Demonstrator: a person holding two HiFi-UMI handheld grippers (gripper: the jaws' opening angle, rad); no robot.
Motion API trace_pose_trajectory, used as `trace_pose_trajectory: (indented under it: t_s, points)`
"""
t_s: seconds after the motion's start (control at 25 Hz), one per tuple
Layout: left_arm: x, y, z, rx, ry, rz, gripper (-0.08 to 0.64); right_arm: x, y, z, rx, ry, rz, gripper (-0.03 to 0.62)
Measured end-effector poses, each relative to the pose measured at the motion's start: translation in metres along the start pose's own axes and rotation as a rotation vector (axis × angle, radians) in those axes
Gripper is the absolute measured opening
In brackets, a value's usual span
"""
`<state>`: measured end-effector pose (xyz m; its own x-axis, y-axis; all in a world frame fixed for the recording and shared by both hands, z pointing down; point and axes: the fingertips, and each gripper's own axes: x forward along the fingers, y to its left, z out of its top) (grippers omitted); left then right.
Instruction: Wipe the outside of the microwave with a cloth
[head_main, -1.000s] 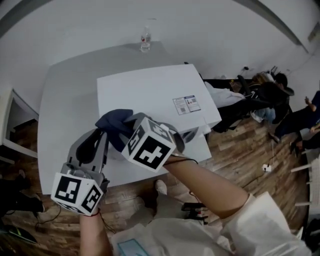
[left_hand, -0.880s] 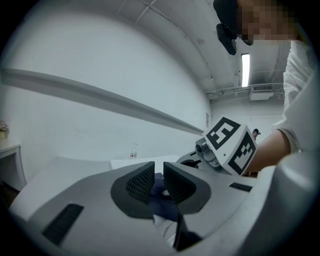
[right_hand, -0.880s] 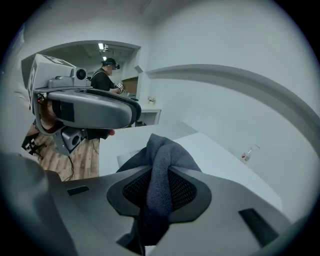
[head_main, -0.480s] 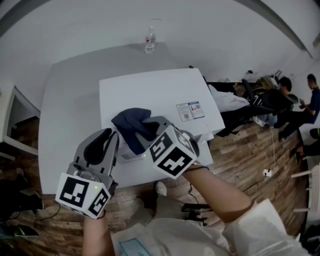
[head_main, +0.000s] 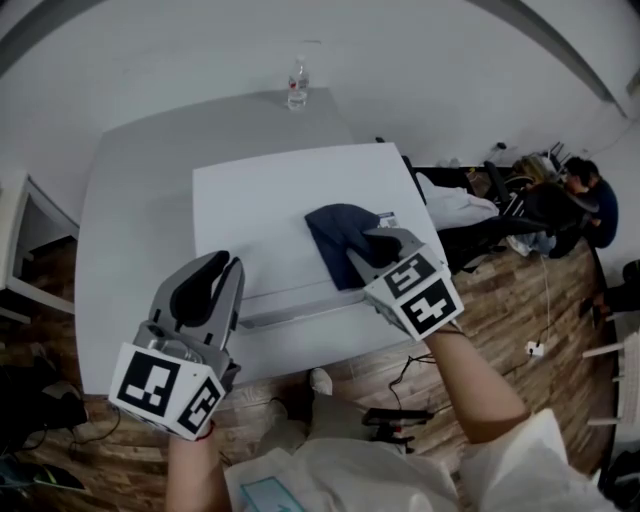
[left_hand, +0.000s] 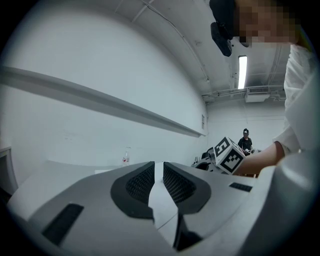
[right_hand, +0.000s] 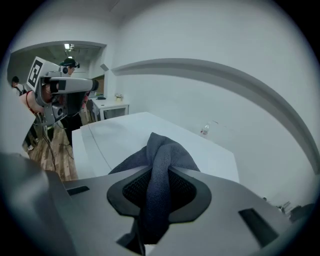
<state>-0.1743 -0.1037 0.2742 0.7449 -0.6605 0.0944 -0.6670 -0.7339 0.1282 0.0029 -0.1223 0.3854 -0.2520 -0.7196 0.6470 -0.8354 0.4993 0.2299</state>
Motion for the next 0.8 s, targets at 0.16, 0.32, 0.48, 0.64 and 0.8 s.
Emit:
trace_pose_trajectory:
  t_s: [0.16, 0.32, 0.48, 0.64, 0.8]
  points:
    - [0.011, -0.003, 0.002, 0.008, 0.002, -0.009, 0.044, -0.013, -0.045, -0.025, 0.045, 0.030, -0.085, 0.094]
    - [0.020, -0.005, 0.006, 0.019, 0.005, -0.013, 0.044, -0.021, -0.082, -0.041, 0.096, 0.049, -0.161, 0.094]
    - [0.025, -0.002, 0.010, 0.013, -0.005, -0.009, 0.044, -0.017, -0.103, -0.044, 0.113, 0.065, -0.205, 0.094]
    - [0.031, 0.000, 0.006, 0.007, 0.001, -0.007, 0.044, -0.005, -0.118, -0.037, 0.108, 0.072, -0.231, 0.094]
    - [0.033, 0.005, 0.004, -0.006, 0.003, -0.004, 0.044, 0.012, -0.119, -0.022, 0.099, 0.072, -0.228, 0.094]
